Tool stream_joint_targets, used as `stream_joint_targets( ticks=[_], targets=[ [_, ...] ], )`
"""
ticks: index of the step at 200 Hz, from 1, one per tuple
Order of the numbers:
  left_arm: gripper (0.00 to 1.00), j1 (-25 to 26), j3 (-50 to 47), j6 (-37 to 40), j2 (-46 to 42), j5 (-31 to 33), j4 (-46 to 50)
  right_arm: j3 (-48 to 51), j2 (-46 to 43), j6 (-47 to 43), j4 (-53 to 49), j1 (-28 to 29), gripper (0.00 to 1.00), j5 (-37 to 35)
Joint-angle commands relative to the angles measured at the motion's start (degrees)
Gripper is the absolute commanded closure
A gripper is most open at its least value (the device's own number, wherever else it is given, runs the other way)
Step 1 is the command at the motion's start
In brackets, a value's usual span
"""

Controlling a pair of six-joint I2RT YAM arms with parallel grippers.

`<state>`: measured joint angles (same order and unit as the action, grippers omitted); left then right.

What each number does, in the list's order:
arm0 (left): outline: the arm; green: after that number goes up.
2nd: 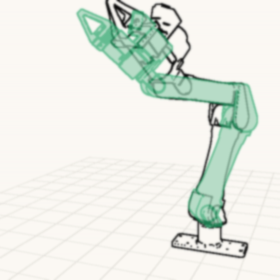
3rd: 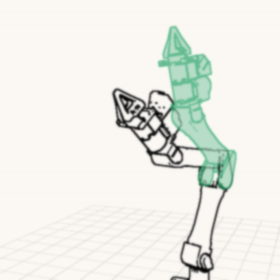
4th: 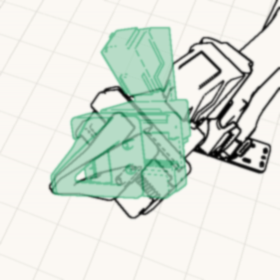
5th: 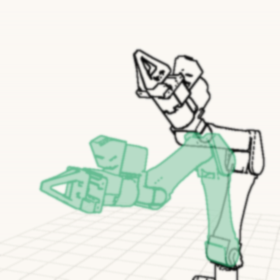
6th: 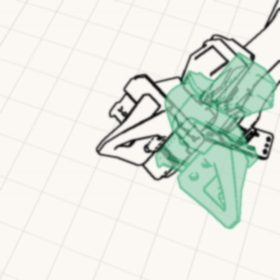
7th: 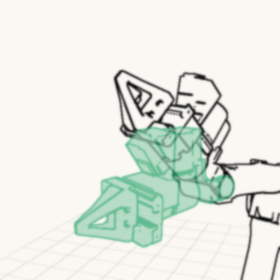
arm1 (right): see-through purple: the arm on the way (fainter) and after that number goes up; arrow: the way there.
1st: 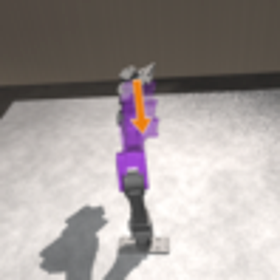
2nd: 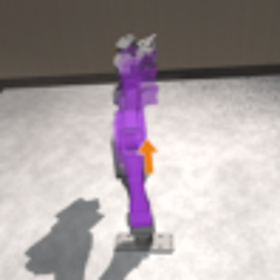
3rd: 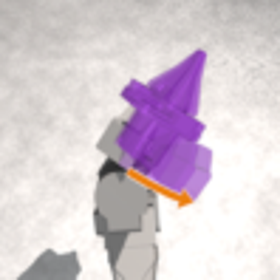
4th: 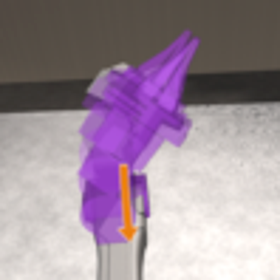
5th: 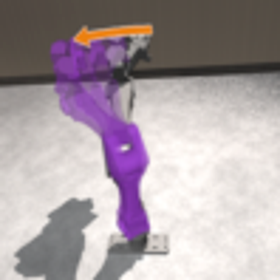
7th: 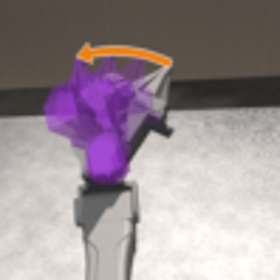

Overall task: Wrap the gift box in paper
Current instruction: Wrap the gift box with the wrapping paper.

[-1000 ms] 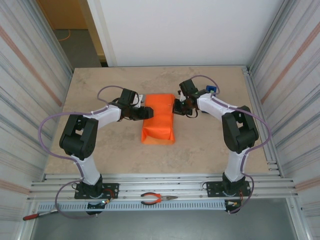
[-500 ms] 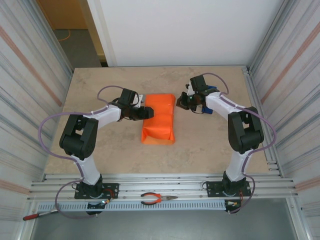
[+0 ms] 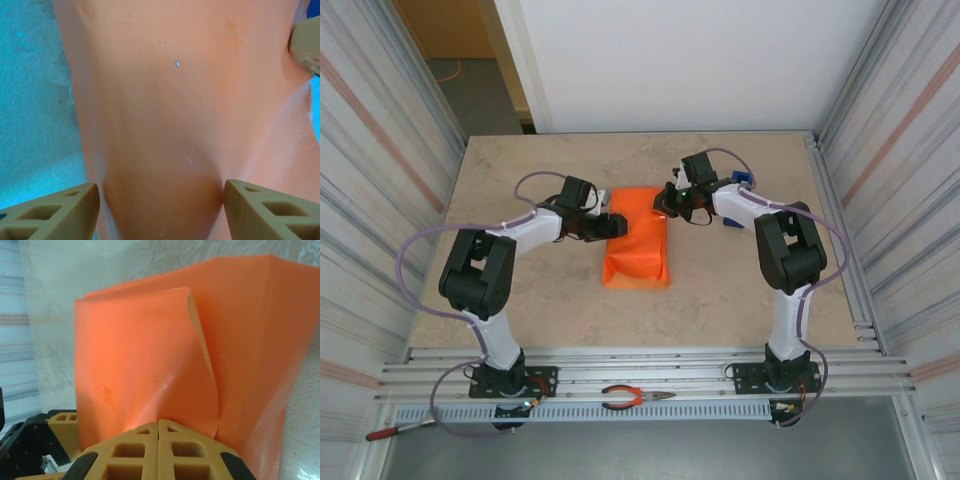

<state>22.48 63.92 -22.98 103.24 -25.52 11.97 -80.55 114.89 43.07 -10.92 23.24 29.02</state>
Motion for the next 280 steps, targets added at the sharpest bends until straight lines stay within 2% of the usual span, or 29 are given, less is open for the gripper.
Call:
stream_joint_targets(
  ticks=[1,86,155,217,247,264,280],
  targets=[
    [0.32,-0.3,1.9,-0.1,-2.3,-1.6,5.3,1.7,0.7,1.1,0.6,0.0,0.95,0.2],
    [0.25,-4.5,5.6,-0.1,-9.1,-4.8,4.7,2.3,-6.7,3.0,1.6,-1.4,0.9,3.1],
    [0.21,-5.9,-2.9,-3.0,-16.9,-5.1,1.6,12.7,-12.4,7.6,8.4,0.0,0.9,1.5],
    [0.21,-6.8,-8.2,-6.6,-19.6,-6.7,-1.5,20.0,-10.7,9.9,14.0,0.7,0.93,2.0],
    [0.21,-7.2,-10.0,-8.5,-19.1,-7.2,-3.8,22.5,-13.0,11.4,15.8,-0.8,0.93,3.0],
    [0.21,-7.5,-10.6,-9.0,-18.4,-7.1,-4.9,22.7,-15.8,11.2,14.7,-2.0,0.93,2.3],
    [0.2,-7.8,-11.0,-9.0,-17.7,-6.9,-5.7,21.9,-18.5,9.5,9.5,-2.7,0.92,-0.5]
  ],
)
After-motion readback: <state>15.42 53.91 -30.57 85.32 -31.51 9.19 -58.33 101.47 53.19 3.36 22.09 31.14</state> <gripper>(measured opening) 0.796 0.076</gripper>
